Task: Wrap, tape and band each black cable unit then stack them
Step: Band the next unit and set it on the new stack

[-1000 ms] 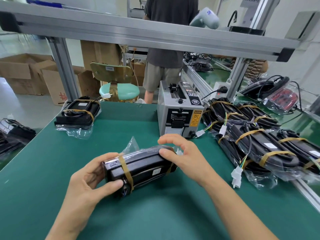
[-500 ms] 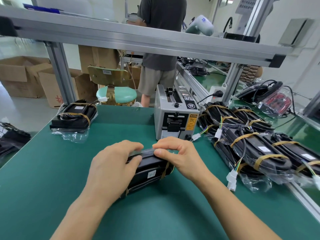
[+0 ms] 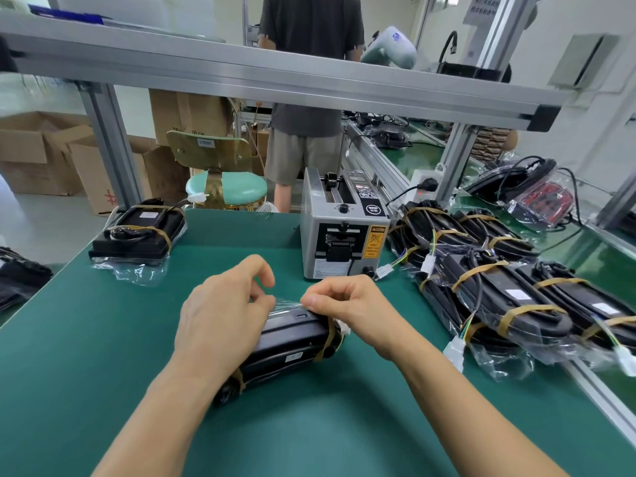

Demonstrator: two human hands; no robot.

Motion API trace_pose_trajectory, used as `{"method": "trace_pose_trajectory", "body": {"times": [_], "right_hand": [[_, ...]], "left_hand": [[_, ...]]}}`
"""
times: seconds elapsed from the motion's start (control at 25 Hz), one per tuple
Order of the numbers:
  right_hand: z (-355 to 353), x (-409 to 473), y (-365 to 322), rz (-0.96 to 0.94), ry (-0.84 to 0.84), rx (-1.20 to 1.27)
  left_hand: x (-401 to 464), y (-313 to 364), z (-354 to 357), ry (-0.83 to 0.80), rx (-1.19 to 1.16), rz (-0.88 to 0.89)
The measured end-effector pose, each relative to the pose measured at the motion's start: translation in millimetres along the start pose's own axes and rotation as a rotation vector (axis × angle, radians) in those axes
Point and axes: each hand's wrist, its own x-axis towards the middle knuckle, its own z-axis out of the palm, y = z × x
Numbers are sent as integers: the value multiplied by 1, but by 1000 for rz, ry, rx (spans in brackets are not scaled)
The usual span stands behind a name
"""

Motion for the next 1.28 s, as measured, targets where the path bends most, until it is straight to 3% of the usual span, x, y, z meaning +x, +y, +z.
{"method": "trace_pose_trajectory", "body": {"times": [0.16, 0.28, 0.36, 0.44, 0.56, 0.64, 1.0, 1.28], "right_hand": [[0, 7, -5, 45, -41, -65], [2, 9, -2, 63, -66, -35], [1, 11, 0, 81, -54, -13], [-5, 18, 6, 129, 126, -6], [-24, 40, 19, 265, 606, 104], [-34, 58, 24, 319, 758, 171], [-28, 104, 28, 422, 976, 136], [-23, 108, 13, 528, 973, 438]], "left_hand": [[-12, -2, -6, -60, -13, 165], [-23, -6, -15, -133, 203, 297], [-25, -10, -17, -200, 296, 276], [-23, -11, -17, -243, 266, 217], [-22, -7, -12, -219, 258, 172], [-23, -3, -8, -187, 272, 135], [-28, -8, -2, -147, 209, 119], [-31, -5, 0, -151, 232, 112]]}}
